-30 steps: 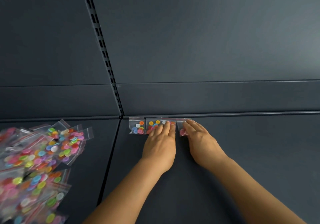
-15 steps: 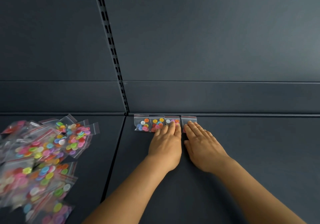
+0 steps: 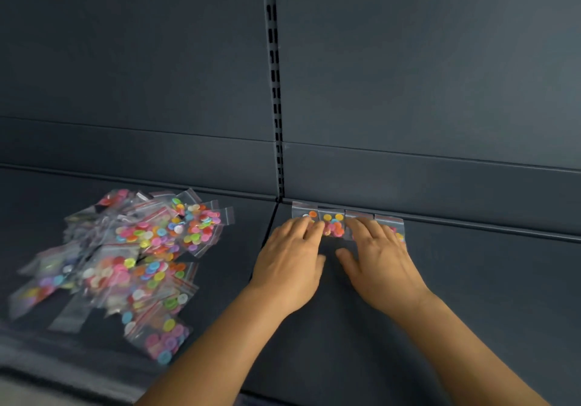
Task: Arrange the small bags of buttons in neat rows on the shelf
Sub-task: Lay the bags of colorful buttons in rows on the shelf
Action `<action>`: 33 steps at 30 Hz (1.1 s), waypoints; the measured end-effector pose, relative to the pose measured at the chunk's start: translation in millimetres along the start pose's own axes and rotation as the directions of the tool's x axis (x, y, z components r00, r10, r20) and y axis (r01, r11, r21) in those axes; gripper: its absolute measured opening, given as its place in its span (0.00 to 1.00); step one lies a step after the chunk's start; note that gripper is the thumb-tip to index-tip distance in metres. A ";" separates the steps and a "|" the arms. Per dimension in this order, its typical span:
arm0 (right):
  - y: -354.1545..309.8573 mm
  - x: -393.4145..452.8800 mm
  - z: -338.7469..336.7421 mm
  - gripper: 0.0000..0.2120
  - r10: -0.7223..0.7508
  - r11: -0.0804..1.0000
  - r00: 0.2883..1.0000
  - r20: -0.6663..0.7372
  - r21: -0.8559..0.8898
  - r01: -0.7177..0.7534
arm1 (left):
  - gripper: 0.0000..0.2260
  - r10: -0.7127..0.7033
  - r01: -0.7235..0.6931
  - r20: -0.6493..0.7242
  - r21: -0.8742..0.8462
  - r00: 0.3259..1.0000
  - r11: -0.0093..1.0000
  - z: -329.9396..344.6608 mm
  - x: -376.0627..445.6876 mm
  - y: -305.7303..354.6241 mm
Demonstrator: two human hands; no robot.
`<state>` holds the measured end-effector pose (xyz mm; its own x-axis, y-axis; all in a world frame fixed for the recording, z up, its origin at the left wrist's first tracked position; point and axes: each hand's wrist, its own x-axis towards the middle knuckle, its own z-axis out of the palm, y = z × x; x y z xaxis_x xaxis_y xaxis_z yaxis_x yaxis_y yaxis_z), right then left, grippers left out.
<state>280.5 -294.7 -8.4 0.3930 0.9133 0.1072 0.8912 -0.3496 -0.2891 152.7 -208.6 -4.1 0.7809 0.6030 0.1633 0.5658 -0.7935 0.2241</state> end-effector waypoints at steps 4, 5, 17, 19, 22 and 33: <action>-41.1 9.0 6.7 0.26 -0.081 0.996 0.996 0.020 0.029 0.081 | 0.25 -0.072 0.072 -0.029 0.016 0.997 0.997 -20.0 -24.1 -36.2; -51.9 11.3 10.2 0.27 -0.098 0.995 0.995 0.026 0.034 0.098 | 0.25 -0.086 0.087 -0.037 0.023 0.996 0.996 -24.8 -29.9 -47.0; -165.4 49.0 63.8 0.21 -0.123 0.990 0.990 0.074 0.085 0.117 | 0.24 -0.131 0.132 -0.020 0.067 0.991 0.989 -43.6 -57.1 -172.8; -173.3 58.6 71.9 0.23 -0.106 0.992 0.990 0.095 0.076 0.099 | 0.25 -0.123 0.120 0.024 0.089 0.992 0.989 -38.1 -52.7 -186.8; -179.3 72.3 83.4 0.26 -0.103 0.994 0.979 0.174 0.047 0.096 | 0.27 -0.081 0.065 0.118 0.133 0.990 0.989 -31.7 -47.2 -200.6; -166.0 59.8 82.0 0.10 -0.055 0.980 0.991 0.120 0.199 0.031 | 0.13 0.080 -0.082 -0.041 -0.065 0.996 0.994 -39.8 -45.4 -200.5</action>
<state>137.5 -164.9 -32.0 0.3132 0.9497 0.0085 0.8400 -0.2728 -0.4689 -6.7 -73.6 -18.2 0.8119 0.5407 0.2200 0.4812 -0.8333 0.2723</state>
